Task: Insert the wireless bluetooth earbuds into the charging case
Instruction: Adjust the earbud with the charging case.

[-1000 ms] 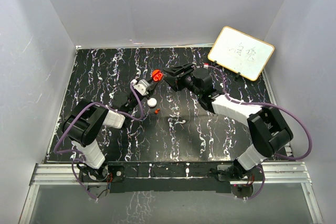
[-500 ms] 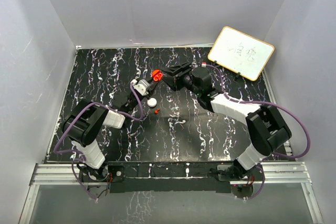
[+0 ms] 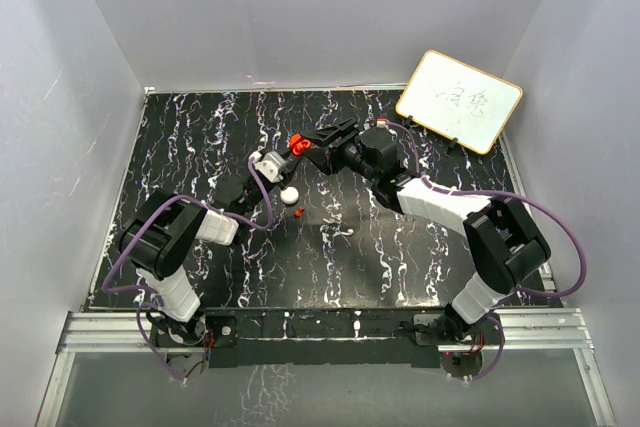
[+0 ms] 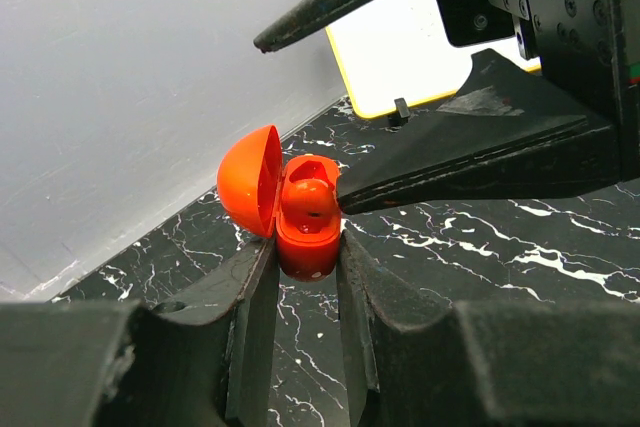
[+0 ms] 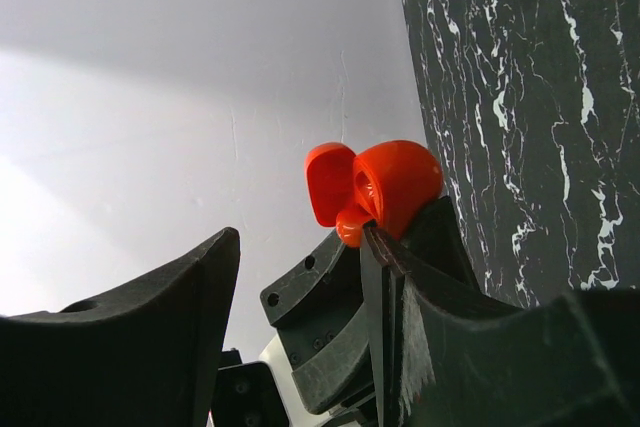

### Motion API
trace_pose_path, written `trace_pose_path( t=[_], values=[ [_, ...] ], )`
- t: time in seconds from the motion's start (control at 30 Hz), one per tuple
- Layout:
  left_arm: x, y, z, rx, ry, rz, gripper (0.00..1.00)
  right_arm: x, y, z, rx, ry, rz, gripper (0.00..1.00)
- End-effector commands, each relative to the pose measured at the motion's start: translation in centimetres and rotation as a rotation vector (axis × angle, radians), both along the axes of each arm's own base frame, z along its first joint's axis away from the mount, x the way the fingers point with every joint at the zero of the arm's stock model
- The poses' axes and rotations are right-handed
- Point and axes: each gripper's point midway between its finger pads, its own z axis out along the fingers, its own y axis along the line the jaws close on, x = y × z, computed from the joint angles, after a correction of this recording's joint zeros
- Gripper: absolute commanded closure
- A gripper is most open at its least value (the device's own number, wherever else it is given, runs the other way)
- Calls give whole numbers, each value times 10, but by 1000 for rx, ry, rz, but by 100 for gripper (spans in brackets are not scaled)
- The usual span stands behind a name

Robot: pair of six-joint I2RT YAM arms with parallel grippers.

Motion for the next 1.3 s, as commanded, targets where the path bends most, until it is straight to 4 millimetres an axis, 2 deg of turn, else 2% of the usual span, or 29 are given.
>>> trace_pose_path(
  t=[0.0,0.43,0.87,1.27],
  values=[
    [-13,-1,61,-94,-214,-23,100,3,9,45,63,-122,17,50],
    [-14,1,62,-92,-219,-16,100,0,4,46,61,-125,-3,50],
    [-16,3,64,-90,-227,-12,100,3,-11,37,31,-111,-52,50],
    [-16,1,63,-88,-225,-22,100,7,-11,54,-18,-181,-55,50]
  ],
)
